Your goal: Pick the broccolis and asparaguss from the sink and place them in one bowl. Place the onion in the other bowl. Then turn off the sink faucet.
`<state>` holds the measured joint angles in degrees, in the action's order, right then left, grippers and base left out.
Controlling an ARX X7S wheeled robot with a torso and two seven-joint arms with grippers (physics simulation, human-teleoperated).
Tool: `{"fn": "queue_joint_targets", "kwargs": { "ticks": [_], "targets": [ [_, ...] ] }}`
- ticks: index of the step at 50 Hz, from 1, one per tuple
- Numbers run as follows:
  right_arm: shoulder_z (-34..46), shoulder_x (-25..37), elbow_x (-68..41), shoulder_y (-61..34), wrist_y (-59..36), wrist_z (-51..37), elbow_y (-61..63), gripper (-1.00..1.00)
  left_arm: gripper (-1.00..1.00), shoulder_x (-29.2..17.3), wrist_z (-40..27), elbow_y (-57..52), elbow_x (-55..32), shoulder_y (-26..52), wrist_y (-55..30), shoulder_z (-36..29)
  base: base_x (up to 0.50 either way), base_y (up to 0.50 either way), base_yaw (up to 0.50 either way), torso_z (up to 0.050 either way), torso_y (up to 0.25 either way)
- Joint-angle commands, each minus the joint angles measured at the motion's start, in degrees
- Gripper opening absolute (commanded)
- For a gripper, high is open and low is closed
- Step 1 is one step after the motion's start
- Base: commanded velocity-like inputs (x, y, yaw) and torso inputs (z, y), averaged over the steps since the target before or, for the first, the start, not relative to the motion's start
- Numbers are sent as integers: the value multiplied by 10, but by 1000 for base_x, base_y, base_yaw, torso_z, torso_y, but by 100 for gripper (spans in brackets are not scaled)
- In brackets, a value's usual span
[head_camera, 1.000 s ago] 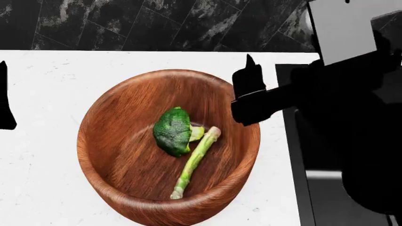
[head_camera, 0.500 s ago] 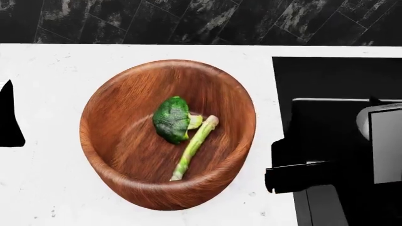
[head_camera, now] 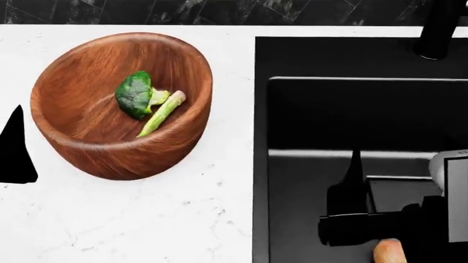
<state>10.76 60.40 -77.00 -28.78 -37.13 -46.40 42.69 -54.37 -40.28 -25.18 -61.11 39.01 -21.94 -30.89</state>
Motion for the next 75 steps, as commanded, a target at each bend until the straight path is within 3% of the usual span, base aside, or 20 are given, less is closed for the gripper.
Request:
{"fn": "queue_joint_targets", "kwargs": {
  "ticks": [1,45,75],
  "targets": [
    [-14,-5,9,21,14,-1,1,100,100,4,1,-5,-2,-7,9,6,-12,-500,0,0,0],
    [-56,24,-13,74,40,-20,13,100,100,4,-14,-36,-35,6,-6,16,0,-500,0,0,0],
    [-34,-6,1,59,37,-2,-2,100,100,14,-6,-30,-33,-5,-4,8,0,-425,0,0,0]
  ]
}}
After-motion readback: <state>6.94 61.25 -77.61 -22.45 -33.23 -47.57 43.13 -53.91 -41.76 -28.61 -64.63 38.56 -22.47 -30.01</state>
